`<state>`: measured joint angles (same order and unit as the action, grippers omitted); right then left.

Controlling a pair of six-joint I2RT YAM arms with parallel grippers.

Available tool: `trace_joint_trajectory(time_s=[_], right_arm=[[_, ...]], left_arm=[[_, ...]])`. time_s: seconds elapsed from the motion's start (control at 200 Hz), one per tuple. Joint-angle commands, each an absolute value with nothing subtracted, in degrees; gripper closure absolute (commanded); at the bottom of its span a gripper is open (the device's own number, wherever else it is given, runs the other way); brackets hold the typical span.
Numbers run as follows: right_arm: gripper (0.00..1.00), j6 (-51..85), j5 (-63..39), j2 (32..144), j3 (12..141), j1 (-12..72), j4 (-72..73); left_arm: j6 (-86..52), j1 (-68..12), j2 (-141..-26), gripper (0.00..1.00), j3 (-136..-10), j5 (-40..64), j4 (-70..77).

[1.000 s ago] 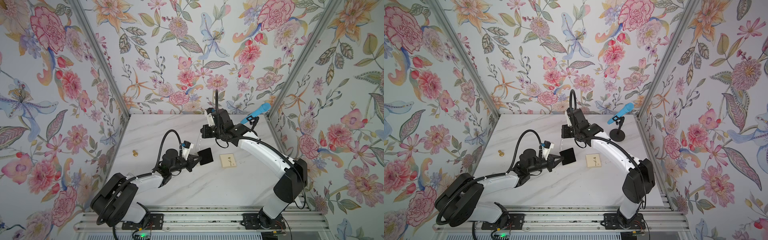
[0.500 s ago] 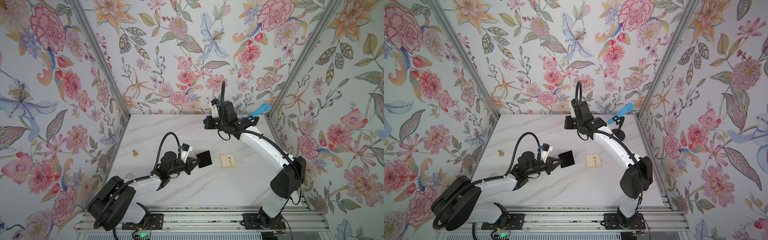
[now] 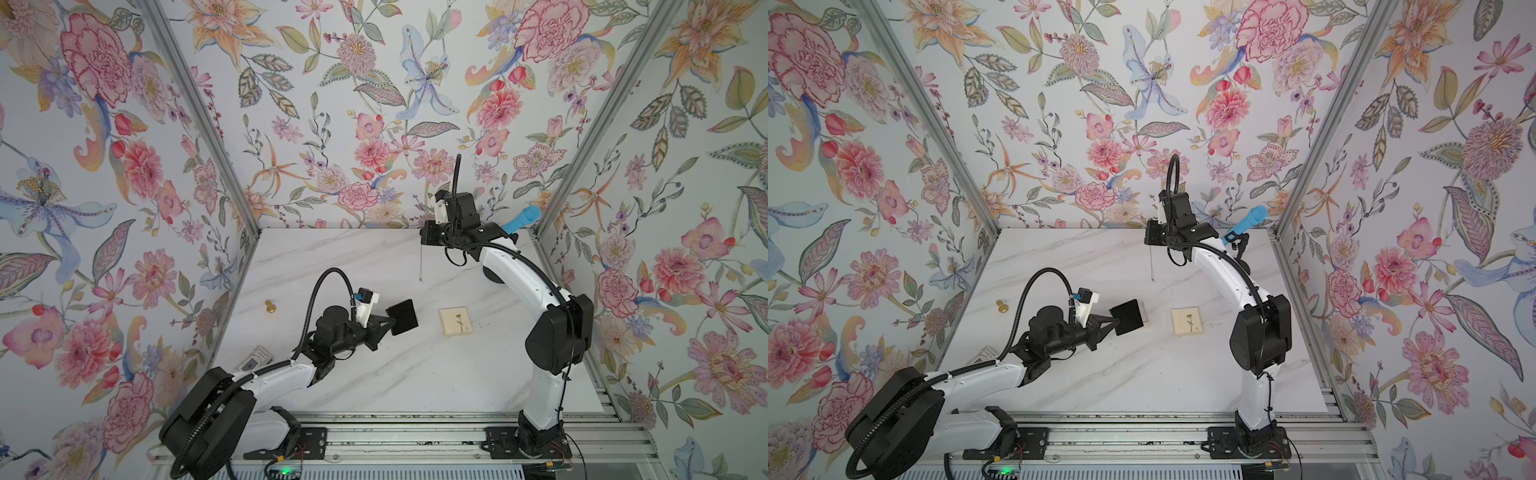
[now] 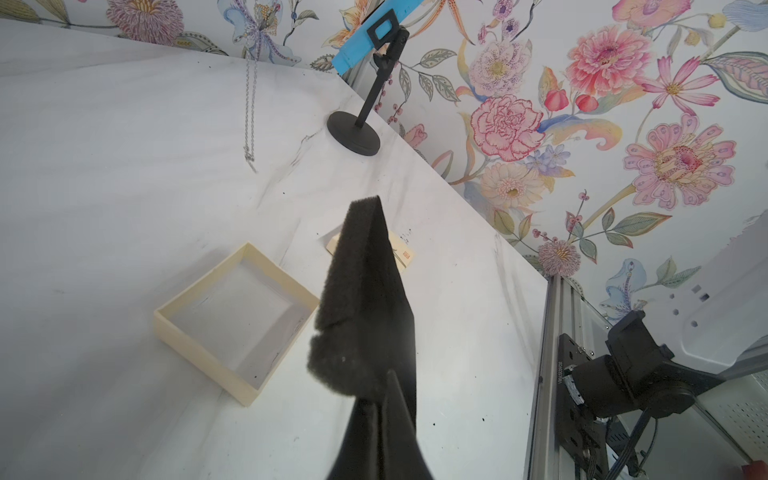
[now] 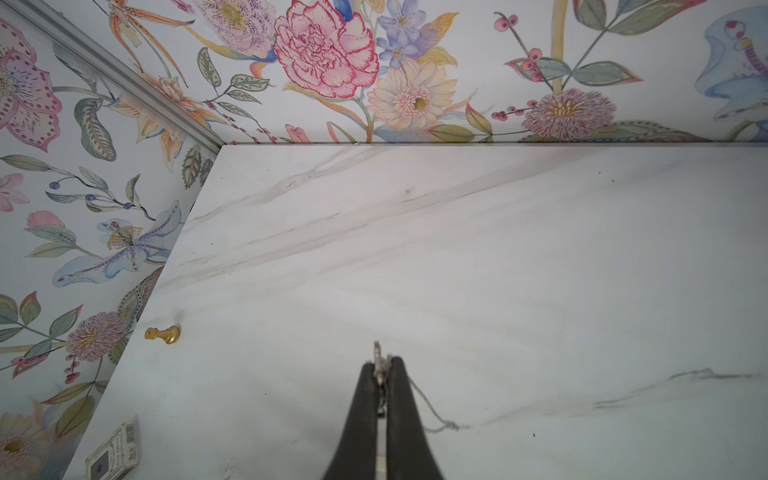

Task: Take the necklace out of the lift-off lid jewelry box
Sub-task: Place the necklace at the center of the board.

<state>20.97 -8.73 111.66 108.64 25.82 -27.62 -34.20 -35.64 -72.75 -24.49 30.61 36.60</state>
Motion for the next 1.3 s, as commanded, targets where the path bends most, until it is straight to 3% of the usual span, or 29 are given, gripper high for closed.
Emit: trace_joint_trajectory(time_s=[0.0, 0.315, 0.801, 1.291], right_arm=[[1.0, 18.99, -10.1, 114.53, 112.2, 24.52, -27.34], [1.0, 18.01, -12.88, 124.03, 119.47, 20.75, -27.51], [1.0, 17.34, -10.43, 122.94, 104.17, 20.5, -27.41], [0.99, 18.01, -12.48, 130.93, 112.75, 18.76, -28.56]], left_arm=[[-33.21, -35.17, -71.89, 1.0, -23.82, 28.34, 34.77], [-34.67, -33.34, -74.54, 1.0, -23.87, 27.94, 35.86], [-35.59, -31.38, -76.07, 1.0, -25.12, 27.6, 35.96], [-36.3, -31.11, -77.45, 1.0, -25.92, 27.07, 36.96]])
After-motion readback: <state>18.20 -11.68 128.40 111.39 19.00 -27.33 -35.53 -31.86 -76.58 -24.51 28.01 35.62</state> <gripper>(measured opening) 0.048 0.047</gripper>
